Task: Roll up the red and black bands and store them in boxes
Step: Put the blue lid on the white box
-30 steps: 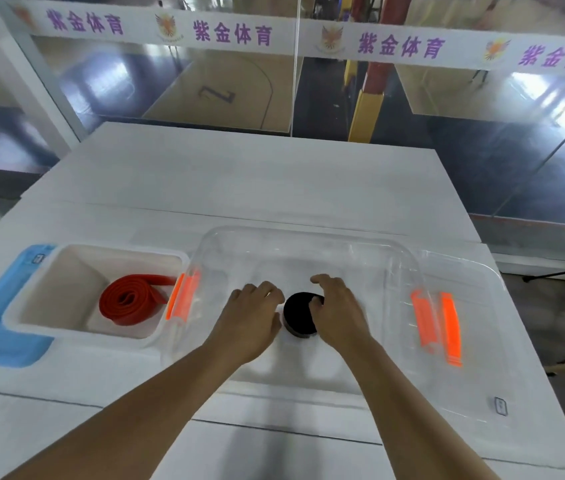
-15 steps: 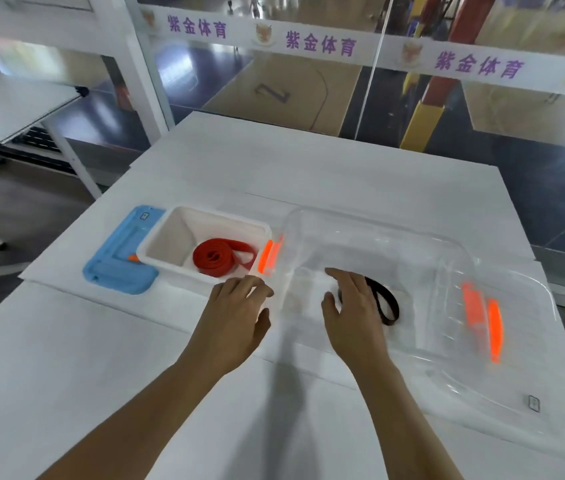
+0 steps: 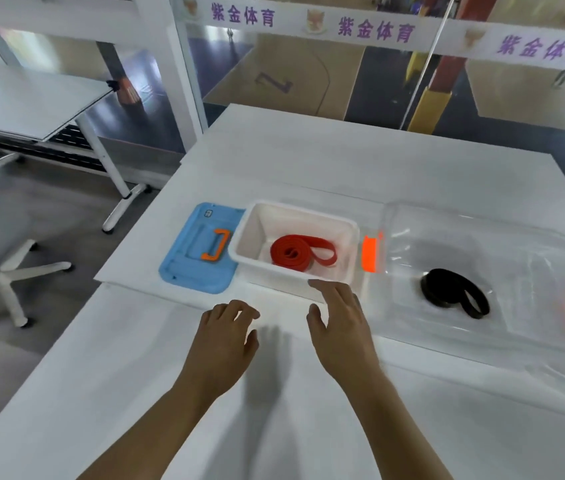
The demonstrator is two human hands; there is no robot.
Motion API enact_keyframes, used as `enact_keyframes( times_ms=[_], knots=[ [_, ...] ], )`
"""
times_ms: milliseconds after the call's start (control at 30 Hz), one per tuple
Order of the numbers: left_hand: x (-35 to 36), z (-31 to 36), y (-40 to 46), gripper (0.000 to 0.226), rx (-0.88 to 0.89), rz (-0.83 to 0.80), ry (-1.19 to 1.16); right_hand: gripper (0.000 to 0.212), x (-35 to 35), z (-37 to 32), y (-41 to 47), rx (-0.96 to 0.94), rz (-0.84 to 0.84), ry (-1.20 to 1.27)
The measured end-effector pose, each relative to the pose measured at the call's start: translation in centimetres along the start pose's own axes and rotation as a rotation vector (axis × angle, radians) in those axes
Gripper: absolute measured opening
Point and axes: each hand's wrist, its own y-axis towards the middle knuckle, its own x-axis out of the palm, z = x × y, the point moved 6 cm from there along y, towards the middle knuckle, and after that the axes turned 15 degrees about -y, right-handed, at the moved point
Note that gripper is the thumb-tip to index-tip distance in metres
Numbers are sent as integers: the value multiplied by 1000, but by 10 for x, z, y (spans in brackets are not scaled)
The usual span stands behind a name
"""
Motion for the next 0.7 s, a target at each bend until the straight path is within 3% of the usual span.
enact_keyframes(
  times_ms=[300,533,700],
  knots=[
    [17,-139,31,31,24,-98,88,44,105,-49,19,16,-108,-88],
    [42,-223,73,61,-37,-148,252,44,138,-52,39,36,-150,-162],
    [46,-250,92,57,-42,-147,310,45,155,-54,45,63,-245,-178]
  ],
)
